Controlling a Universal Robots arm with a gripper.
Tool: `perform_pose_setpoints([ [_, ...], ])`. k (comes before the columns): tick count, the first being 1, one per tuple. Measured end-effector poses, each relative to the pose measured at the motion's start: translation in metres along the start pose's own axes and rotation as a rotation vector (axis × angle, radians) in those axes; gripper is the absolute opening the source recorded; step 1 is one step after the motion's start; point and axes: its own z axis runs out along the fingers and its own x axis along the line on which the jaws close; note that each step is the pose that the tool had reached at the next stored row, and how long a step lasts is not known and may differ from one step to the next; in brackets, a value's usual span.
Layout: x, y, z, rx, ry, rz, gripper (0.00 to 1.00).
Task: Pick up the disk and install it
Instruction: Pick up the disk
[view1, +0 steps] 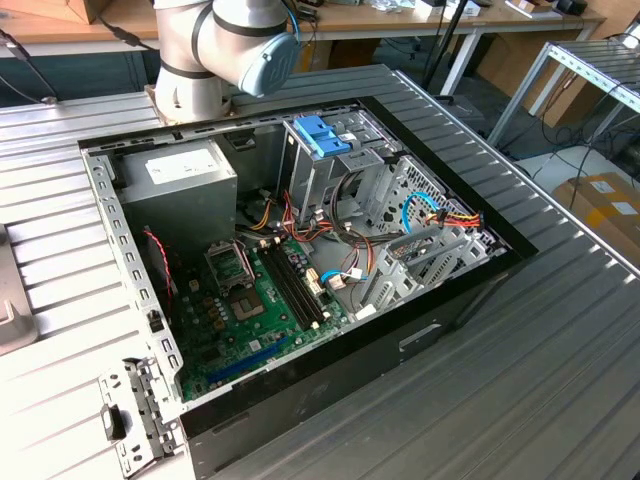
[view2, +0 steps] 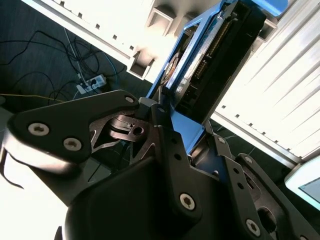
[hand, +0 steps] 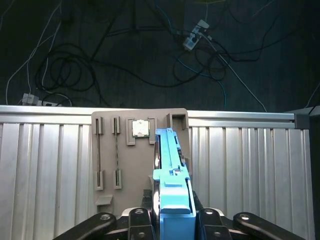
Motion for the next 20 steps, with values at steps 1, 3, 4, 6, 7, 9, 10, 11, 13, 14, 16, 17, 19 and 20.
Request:
perform_pose_setpoints([
  [1,0.0000,0.0000,0.0001,0.0000,0.0000,0.000,0.37],
  [3,0.0000,0.0000,0.0002,0.0001,0.0000,0.000,0.37],
  [4,0.0000,-0.0001,0.0001,0.0016,0.0000,0.000,0.37],
  [6,0.0000,0.0000,0.0004,0.0198,0.0004,-0.002,0.37],
  [7,0.0000,0.0000,0.0004,0.0256,0.0004,-0.002,0.37],
  [9,0.0000,0.0001,0.0006,0.0451,0.0008,-0.004,0.37],
  [10,0.0000,0.0001,0.0007,0.0537,0.0009,-0.005,0.37],
  [11,0.0000,0.0001,0.0008,0.0631,0.0011,-0.006,0.37],
  [13,0.0001,0.0001,0.0008,0.0700,0.0012,-0.007,0.37],
  [14,0.0001,0.0000,0.0008,0.0705,0.0013,-0.007,0.37],
  [16,0.0001,0.0001,0.0008,0.0710,0.0012,-0.007,0.37],
  [17,0.0001,0.0004,0.0009,0.0712,0.0012,-0.007,0.37],
  [19,0.0000,0.0036,0.0012,0.0712,0.0013,-0.007,0.37],
  [20,0.0000,0.0044,0.0013,0.0712,0.0013,-0.007,0.37],
])
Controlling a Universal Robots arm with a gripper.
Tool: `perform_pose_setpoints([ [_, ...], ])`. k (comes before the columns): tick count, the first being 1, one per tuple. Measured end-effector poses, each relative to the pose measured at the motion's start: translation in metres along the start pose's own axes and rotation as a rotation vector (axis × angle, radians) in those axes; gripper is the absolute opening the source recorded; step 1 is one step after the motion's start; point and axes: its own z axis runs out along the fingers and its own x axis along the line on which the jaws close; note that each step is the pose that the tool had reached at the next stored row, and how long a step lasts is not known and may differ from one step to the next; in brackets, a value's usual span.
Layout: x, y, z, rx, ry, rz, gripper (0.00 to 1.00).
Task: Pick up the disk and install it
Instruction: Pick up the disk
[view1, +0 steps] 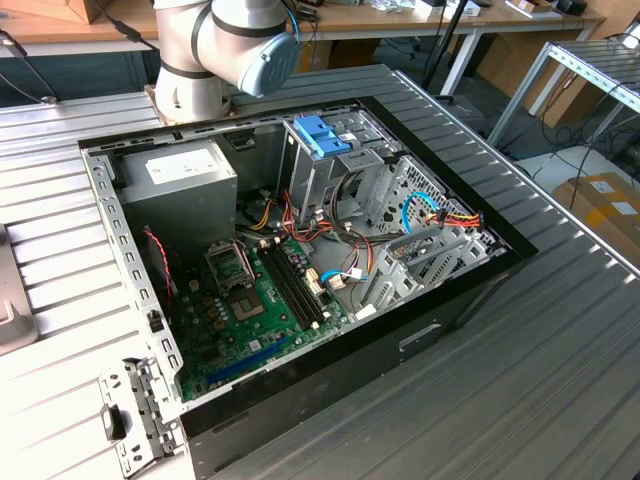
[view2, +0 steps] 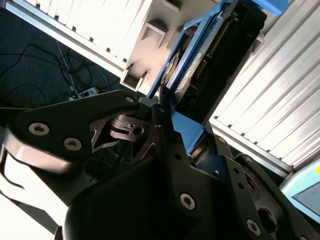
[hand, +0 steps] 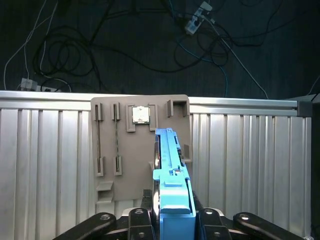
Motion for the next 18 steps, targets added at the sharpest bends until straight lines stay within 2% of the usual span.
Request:
perform_pose_setpoints([
  [15,-0.0003,0.0145,0.0009,0.0001,0.0000,0.000,0.37],
  [18,-0.0004,0.0156,0.0013,-0.0001,0.0000,0.000,0.37],
])
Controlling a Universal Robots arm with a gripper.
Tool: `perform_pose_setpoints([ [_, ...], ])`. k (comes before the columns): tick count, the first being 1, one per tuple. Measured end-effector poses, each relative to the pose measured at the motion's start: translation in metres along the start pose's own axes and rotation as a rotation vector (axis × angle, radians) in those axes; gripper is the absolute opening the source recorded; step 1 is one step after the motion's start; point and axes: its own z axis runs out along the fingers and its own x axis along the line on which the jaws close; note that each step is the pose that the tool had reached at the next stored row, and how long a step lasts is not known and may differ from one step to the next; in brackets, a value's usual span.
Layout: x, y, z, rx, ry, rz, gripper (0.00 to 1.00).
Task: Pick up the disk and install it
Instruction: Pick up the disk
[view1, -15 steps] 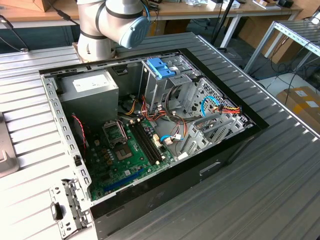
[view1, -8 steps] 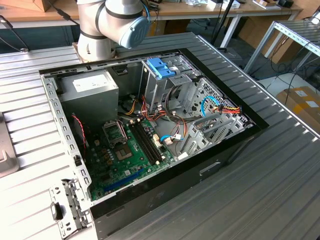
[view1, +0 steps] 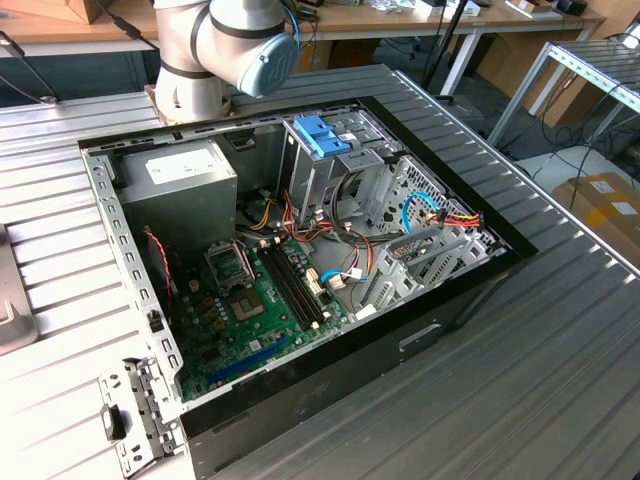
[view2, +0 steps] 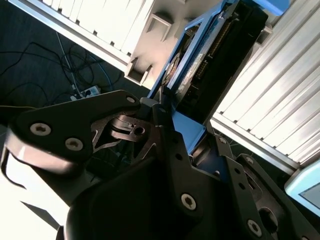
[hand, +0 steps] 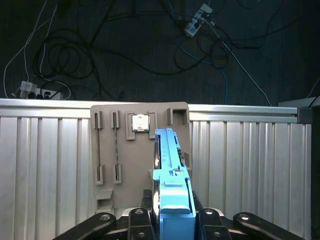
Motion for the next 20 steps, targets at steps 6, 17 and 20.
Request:
perform_pose_setpoints([
  [6,0.0002,0.0019,0.0028,-0.0002,0.0007,0.000,0.37],
  [17,0.0004,0.0043,0.0050,0.0001,0.0011,0.000,0.37],
  [20,0.0004,0.0057,0.0053,0.0001,0.0011,0.000,0.37],
])
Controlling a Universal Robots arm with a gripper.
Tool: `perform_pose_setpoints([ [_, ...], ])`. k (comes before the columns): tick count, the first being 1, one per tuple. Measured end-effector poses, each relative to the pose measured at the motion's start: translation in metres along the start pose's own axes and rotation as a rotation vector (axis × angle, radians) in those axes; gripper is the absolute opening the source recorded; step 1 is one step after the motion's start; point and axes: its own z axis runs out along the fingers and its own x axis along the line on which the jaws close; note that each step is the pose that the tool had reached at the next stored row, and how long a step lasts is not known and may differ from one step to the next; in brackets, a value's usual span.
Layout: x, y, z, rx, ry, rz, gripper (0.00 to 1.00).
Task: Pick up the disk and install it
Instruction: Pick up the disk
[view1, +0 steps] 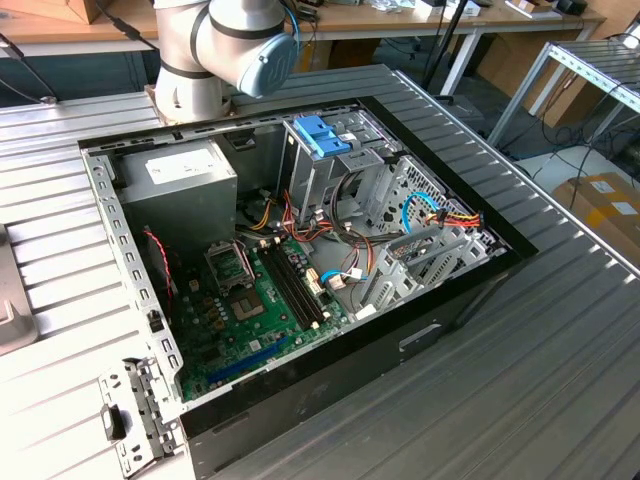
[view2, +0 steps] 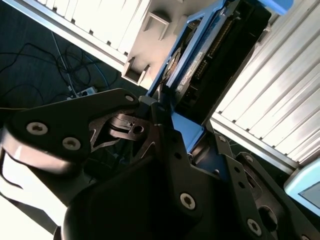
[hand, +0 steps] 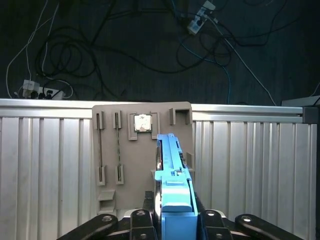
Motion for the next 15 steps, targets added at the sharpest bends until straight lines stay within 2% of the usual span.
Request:
perform_pose_setpoints([
  [7,0.0000,0.0026,0.0007,0.0001,0.0000,0.000,0.37],
  [15,0.0000,0.0113,0.0019,0.0000,0.0000,0.000,0.37],
])
